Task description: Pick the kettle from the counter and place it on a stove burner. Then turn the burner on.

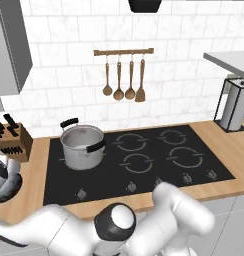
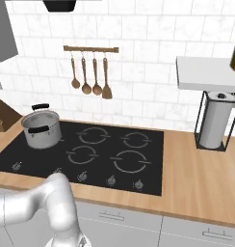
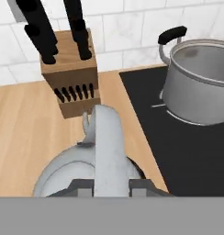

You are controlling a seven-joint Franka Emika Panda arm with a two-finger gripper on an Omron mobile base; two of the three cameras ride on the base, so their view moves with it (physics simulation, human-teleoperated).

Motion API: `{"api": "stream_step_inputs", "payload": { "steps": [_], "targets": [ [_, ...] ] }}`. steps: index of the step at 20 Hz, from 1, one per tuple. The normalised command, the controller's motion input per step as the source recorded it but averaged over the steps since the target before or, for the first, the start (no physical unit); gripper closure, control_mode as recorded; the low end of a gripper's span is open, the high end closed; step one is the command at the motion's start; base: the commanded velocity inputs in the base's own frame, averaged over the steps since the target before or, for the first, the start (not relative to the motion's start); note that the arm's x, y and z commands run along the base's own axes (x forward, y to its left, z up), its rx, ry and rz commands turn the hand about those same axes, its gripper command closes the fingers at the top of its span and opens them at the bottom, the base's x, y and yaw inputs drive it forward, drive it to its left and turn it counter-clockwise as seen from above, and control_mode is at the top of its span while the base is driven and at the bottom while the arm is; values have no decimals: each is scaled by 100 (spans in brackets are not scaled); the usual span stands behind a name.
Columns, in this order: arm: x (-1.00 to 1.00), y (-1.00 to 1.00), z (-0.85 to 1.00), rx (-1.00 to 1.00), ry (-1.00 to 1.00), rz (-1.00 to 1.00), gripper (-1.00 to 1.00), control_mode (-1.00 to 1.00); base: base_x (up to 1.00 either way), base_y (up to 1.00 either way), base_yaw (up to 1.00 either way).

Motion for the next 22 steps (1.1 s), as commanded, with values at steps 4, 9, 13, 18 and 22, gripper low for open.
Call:
{"api": "stream_step_inputs", "payload": {
  "steps": [4, 9, 13, 18, 22],
  "targets": [
    [0, -100, 66, 0, -46, -15, 100, -100, 0, 0, 0],
    [4, -100, 86, 1, -32, -19, 100, -100, 0, 0, 0],
    [13, -100, 89, 3, -21, -21, 100, -100, 0, 0, 0],
    [29, -100, 78, 5, -8, -23, 100, -100, 0, 0, 0],
    [44, -100, 66, 6, 0, -25, 100, -100, 0, 0, 0]
  ]
}}
